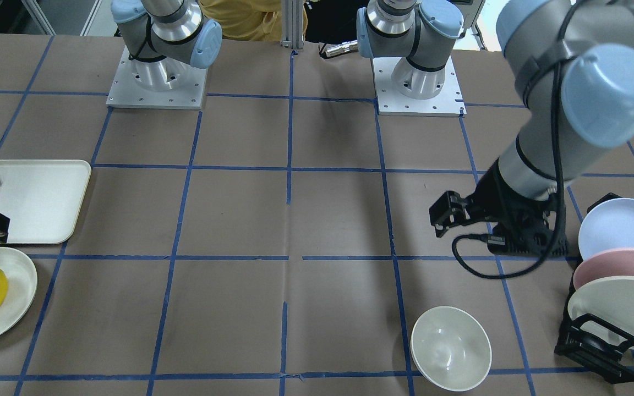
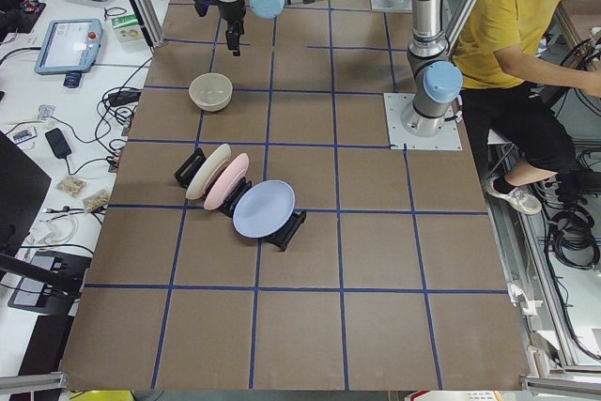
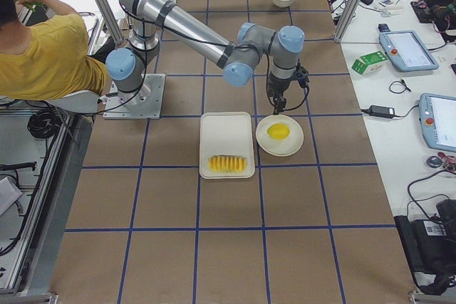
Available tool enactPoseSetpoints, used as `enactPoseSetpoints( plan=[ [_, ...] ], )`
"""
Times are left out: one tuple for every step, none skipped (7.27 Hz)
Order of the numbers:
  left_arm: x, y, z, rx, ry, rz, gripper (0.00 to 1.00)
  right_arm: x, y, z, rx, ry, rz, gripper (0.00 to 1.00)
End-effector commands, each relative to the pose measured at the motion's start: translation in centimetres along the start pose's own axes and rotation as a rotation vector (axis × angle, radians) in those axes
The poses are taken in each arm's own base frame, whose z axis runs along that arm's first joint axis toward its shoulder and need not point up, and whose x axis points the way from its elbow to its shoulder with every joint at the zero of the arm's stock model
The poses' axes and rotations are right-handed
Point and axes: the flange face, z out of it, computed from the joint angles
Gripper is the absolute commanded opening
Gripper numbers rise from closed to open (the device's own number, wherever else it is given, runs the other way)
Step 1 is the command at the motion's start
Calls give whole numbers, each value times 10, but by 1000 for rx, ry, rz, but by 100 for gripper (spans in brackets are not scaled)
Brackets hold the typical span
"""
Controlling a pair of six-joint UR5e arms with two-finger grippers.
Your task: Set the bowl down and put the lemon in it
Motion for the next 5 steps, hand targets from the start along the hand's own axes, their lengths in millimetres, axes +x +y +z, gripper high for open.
enactPoseSetpoints(
  plan=[
    [-86,-52,75,54,67,-9,100,38,-2,49,3,-2,-54,100],
    [-97,-74,100,67,61,-2,100,42,-6,69,-8,-13,-56,100],
    [-103,-92,123,57,58,28,100,41,-9,80,-14,-26,-45,100],
    [-106,-98,152,35,62,51,100,40,-9,87,-22,-36,-29,100],
    [-108,-102,174,43,59,53,100,41,-11,94,-29,-42,-30,100]
  ],
)
